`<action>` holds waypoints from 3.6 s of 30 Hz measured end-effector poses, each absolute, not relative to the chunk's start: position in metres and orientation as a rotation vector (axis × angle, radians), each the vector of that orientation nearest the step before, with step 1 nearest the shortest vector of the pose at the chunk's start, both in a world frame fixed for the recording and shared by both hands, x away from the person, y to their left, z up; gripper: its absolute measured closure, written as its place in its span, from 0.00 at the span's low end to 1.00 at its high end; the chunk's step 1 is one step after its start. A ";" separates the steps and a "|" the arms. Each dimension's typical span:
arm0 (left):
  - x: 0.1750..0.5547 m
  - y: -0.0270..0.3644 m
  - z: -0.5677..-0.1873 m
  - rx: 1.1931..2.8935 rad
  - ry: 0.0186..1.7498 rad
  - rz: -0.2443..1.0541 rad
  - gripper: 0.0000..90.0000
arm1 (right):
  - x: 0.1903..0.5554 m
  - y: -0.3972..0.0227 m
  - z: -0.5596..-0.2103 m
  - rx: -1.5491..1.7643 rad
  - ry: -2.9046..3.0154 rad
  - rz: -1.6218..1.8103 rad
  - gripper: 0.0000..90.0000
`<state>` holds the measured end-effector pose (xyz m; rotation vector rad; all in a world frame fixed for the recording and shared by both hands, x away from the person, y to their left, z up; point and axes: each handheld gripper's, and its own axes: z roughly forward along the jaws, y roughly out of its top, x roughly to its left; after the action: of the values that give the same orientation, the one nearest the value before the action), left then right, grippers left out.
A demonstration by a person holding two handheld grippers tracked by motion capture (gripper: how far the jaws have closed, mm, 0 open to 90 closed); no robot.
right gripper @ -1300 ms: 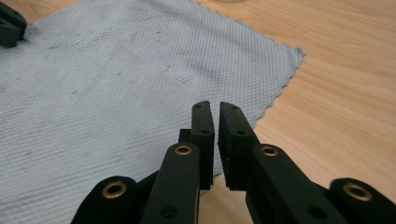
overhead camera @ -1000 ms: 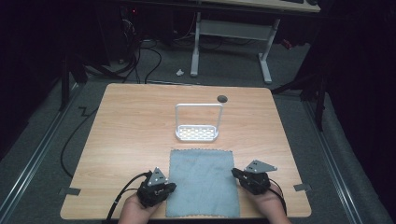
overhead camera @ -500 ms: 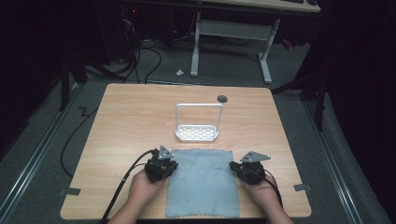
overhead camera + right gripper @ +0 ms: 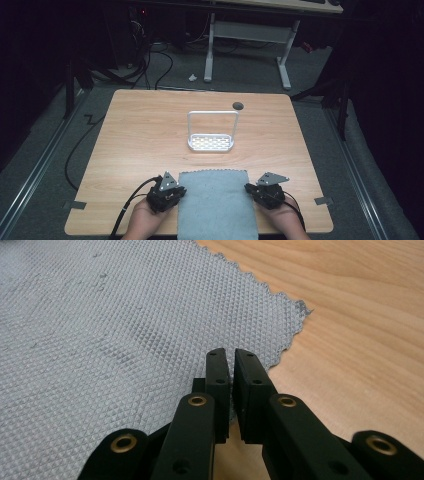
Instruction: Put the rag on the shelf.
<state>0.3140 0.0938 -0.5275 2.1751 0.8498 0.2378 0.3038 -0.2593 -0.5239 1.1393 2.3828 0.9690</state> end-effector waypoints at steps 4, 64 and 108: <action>0.313 0.096 -0.526 2.199 0.833 0.216 0.91 | 0.294 -0.258 -0.523 1.128 2.396 0.960 0.96; 0.357 0.099 -0.535 2.038 0.993 0.240 0.99 | 0.332 -0.240 -0.528 1.211 2.282 0.968 0.99; 0.317 0.118 -0.466 1.666 0.811 0.380 0.99 | 0.294 -0.251 -0.457 1.046 1.913 1.351 0.99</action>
<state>0.3169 0.1179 -0.4657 1.6660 0.8106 0.3805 0.2943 -0.2511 -0.4568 1.0457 1.9135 1.3511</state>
